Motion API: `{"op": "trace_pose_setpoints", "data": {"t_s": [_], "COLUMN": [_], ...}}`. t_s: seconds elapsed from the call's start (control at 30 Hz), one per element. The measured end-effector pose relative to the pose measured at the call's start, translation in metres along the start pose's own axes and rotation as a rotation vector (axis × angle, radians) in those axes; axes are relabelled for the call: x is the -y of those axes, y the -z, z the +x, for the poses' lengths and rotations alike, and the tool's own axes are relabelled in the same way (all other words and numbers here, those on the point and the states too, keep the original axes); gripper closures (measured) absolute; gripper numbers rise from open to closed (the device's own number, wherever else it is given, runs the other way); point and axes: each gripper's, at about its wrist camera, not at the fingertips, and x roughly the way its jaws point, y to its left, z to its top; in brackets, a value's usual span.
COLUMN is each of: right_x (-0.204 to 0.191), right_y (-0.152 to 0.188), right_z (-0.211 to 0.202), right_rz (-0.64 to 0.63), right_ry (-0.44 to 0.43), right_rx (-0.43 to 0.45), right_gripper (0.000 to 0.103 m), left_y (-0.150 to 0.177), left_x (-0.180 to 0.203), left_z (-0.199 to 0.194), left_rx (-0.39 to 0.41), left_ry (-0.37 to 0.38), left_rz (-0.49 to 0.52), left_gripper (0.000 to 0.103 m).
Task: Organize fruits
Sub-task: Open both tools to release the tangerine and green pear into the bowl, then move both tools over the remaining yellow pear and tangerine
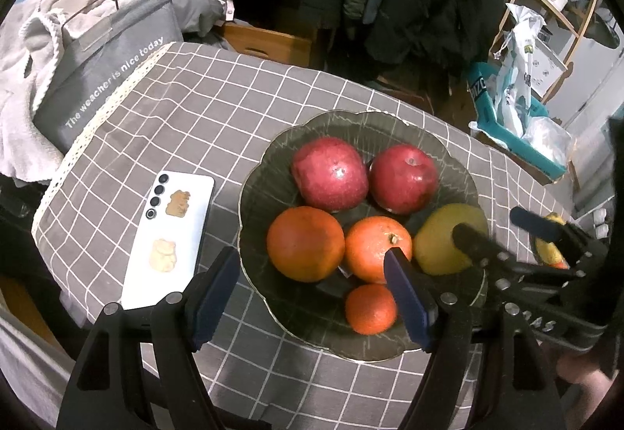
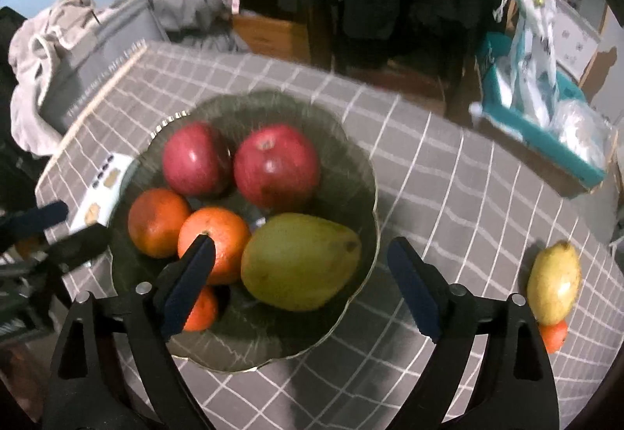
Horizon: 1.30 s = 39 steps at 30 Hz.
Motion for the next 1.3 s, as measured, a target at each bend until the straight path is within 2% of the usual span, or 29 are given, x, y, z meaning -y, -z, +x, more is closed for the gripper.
{"op": "trace_pose_setpoints", "data": {"t_s": [0.4,0.87,1.0,1.3], "right_x": [0.022,0.057,0.066,0.091], "right_y": [-0.007,0.005,0.01,0.025], "right_z": [-0.036,-0.086,-0.101,-0.126], "right_rz": [0.072,0.112,0.125,0.145], "right_ry": [0.041,0.128,0.147,0.215], "right_rx": [0.061,0.128,0.146,0.157], "right_gripper": [0.014,0.014,0.014,0.014], "left_y": [-0.003,-0.005,-0.005,-0.003], "left_x": [0.006,0.042,0.053,0.081], "left_z": [-0.012,-0.032,-0.038,-0.046], "left_rx": [0.027,0.068,0.083,0.088], "left_ry": [0.023,0.061,0.068,0.092], "left_rz": [0.003,0.063,0.084,0.129], "left_gripper": [0.024,0.022,0.016,0.016]}}
